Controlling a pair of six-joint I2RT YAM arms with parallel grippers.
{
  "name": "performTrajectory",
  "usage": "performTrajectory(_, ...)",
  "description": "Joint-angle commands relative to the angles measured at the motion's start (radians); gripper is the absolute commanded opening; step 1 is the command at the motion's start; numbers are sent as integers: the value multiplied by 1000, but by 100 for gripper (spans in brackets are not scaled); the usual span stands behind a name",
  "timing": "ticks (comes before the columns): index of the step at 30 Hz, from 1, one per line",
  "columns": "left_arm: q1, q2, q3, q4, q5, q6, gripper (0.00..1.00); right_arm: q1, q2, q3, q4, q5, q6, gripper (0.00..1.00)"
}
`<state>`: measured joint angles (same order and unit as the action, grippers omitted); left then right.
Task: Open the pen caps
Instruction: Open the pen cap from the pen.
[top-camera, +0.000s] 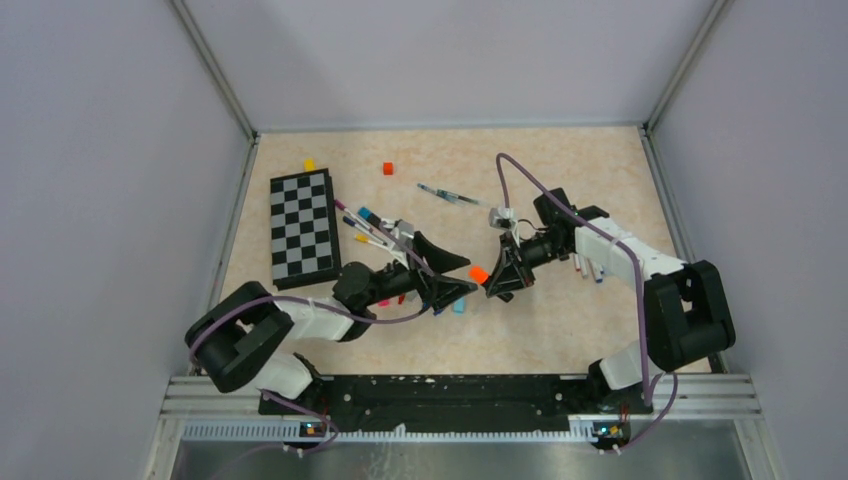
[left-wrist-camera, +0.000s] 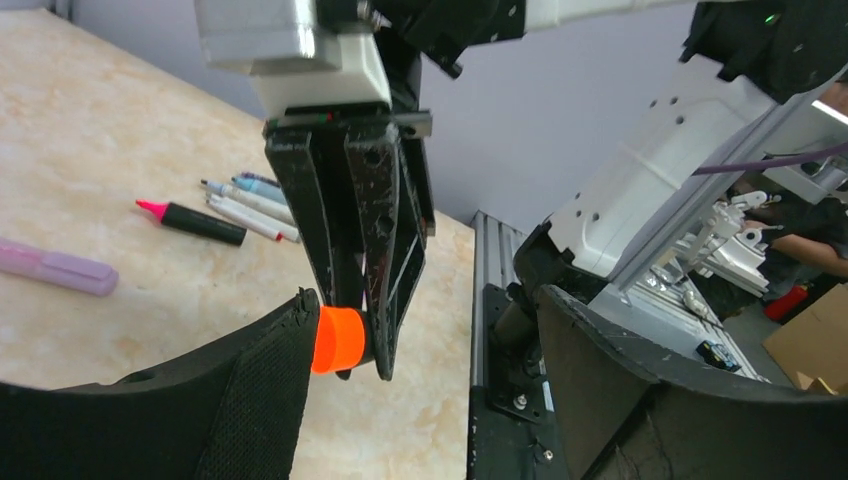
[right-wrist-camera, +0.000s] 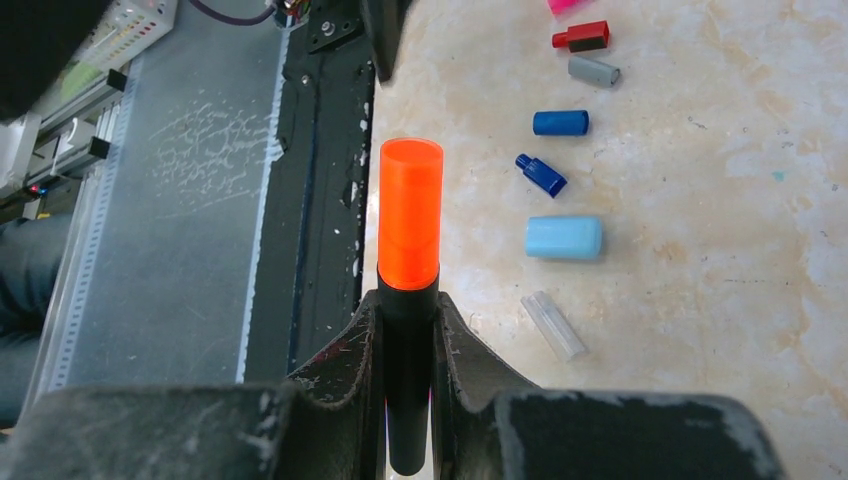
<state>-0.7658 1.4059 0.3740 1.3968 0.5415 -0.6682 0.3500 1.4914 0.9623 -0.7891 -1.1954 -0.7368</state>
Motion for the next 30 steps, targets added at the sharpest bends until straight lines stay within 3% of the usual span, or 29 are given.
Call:
performTrajectory(1,-46,78,25,62,-86,34,81,-3,-44,29,19,-50,-7,0)
performTrajectory(5,-72,156,35,139,-110,4,71,-3,-51,27,18,-55,-7,0)
performTrajectory(10,-92,212,42,201,-137,-13,67,-3,-53,26,15,-59,-9,0)
performTrajectory(21,-93,186,6,196,-231,12,68,-3,-54,33,-22,-77,-48,0)
performTrajectory(30,-104,233,44,234,-147,-26,66,-3,-58,26,31,-72,14,0)
